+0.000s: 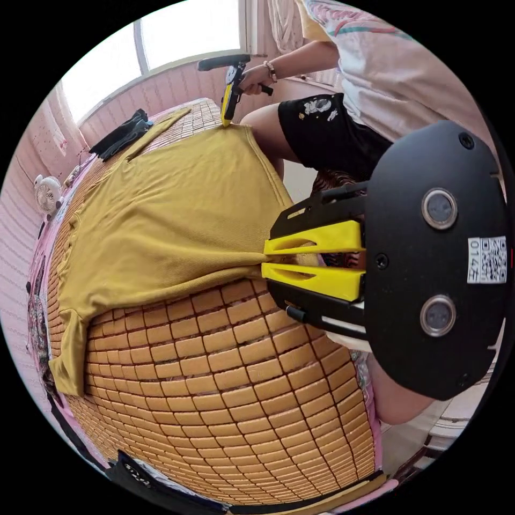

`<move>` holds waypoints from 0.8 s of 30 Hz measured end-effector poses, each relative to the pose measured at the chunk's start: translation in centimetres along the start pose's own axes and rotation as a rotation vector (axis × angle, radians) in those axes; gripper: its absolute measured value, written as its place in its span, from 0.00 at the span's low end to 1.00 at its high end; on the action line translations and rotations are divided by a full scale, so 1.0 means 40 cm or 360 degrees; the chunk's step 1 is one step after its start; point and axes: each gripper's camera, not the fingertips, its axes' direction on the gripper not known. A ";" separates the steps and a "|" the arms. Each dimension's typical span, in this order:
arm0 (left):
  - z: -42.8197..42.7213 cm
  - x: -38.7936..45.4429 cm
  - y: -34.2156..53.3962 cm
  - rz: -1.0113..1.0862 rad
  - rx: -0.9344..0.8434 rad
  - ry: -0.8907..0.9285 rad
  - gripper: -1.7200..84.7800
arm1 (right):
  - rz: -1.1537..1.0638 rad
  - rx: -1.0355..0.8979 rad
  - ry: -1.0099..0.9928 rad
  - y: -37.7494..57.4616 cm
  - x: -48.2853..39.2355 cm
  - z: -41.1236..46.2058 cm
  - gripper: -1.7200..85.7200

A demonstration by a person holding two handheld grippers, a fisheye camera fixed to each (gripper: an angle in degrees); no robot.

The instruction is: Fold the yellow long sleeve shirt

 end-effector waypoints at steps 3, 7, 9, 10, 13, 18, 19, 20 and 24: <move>-0.004 -0.034 0.047 -0.0054 0.0046 0.0136 0.06 | 0.0110 0.0011 -0.0062 0.012 0.029 0.013 0.04; -0.054 -0.101 0.090 -0.0171 0.0240 0.0324 0.07 | 0.0201 0.0006 0.0129 -0.004 0.026 -0.018 0.08; -0.105 -0.107 0.109 -0.0118 0.0399 0.0253 0.06 | 0.0120 0.0137 0.0238 -0.051 -0.010 -0.063 0.09; -0.113 -0.105 0.110 -0.0095 0.0421 0.0232 0.06 | 0.0023 0.0234 0.0249 -0.103 -0.049 -0.089 0.09; -0.115 -0.086 0.100 0.0033 0.0458 0.0175 0.06 | -0.0290 0.0405 0.0096 -0.290 -0.200 -0.118 0.10; -0.020 -0.060 0.110 0.0132 0.0255 -0.0021 0.07 | -0.0790 0.0770 0.0001 -0.591 -0.577 -0.105 0.09; -0.021 -0.058 0.122 0.0157 0.0298 -0.0037 0.07 | -0.0862 0.0763 -0.0069 -0.671 -0.665 -0.081 0.09; -0.022 -0.058 0.140 0.0171 0.0329 -0.0050 0.07 | -0.0917 0.0684 -0.0165 -0.757 -0.744 -0.044 0.09; -0.025 -0.066 0.176 0.0212 0.0351 -0.0055 0.07 | -0.0846 0.0459 -0.0291 -0.957 -0.914 0.107 0.09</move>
